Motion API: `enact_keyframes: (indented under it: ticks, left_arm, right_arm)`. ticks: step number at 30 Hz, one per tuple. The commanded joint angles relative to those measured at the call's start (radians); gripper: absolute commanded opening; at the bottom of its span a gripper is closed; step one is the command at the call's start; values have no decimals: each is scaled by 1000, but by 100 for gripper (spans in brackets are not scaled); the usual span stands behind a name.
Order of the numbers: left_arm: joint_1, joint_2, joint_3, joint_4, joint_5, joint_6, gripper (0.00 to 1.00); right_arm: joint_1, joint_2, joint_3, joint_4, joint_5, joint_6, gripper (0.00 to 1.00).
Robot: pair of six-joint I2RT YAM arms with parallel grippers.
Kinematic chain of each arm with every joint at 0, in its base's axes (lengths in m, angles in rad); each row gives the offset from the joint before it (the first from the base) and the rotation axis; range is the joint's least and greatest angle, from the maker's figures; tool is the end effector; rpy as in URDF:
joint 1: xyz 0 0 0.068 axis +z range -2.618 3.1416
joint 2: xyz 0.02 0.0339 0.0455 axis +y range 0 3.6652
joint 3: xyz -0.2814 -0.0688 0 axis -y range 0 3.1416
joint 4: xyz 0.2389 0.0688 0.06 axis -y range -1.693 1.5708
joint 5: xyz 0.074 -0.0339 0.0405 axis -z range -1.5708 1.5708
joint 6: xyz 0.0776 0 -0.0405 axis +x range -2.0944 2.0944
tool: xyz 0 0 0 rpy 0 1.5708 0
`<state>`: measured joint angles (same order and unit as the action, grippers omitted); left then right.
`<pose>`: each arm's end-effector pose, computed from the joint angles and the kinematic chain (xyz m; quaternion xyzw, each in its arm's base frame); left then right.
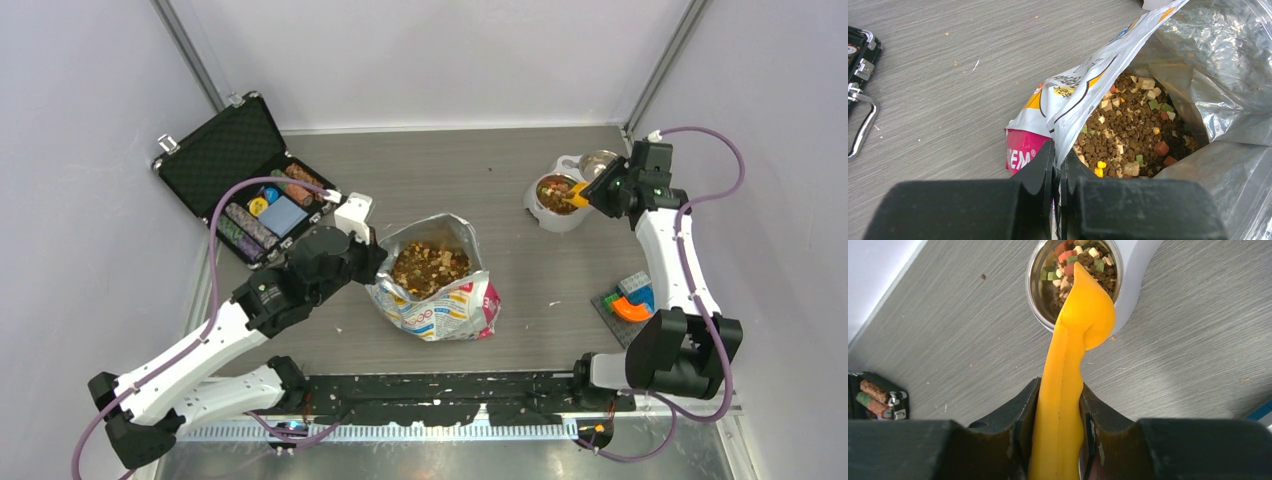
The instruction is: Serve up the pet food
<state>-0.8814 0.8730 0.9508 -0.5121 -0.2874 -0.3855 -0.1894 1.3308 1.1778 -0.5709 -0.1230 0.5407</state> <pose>0.1489 -0.1460 0.3451 0.1300 0.8276 -0.2180 0.5007 0.3077 -0.0493 0.3097 0.3013 0.8590 0.1268 0.3940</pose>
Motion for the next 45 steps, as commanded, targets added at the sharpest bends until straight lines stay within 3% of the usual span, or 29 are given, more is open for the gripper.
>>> enact_keyframes:
  ticks: [1,19,27,33,37,38,39,41,43,45]
  left_arm:
    - [-4,-31,2,86,7,0,0]
    - [-4,-45,-9,96,17,11,0]
    - [-4,-45,-17,98,6,12,0]
    - [-4,-36,-4,82,-34,17,0]
    - [-4,-33,2,81,-56,20,0]
    - [-4,-30,6,80,-58,20,0]
    - [-4,-26,12,76,-58,20,0]
    - [-4,-15,26,66,-53,16,0]
    - [-4,-3,33,67,-54,14,0]
    - [-4,8,45,65,-52,13,0]
  right_arm:
    - [52,13,82,-35,110,-58,5]
    - [244,10,141,-90,422,-201,5]
    - [236,-250,141,-47,336,-99,5]
    - [234,-500,99,-49,161,-34,5]
    - [233,-612,65,-14,-124,27,5]
    - [233,-622,54,4,-263,69,5]
    - [234,-635,26,57,-346,101,5]
    - [235,-642,-48,200,-672,224,5]
    - [243,-651,-141,399,-817,378,5]
    - [272,-672,-173,432,-814,413,5]
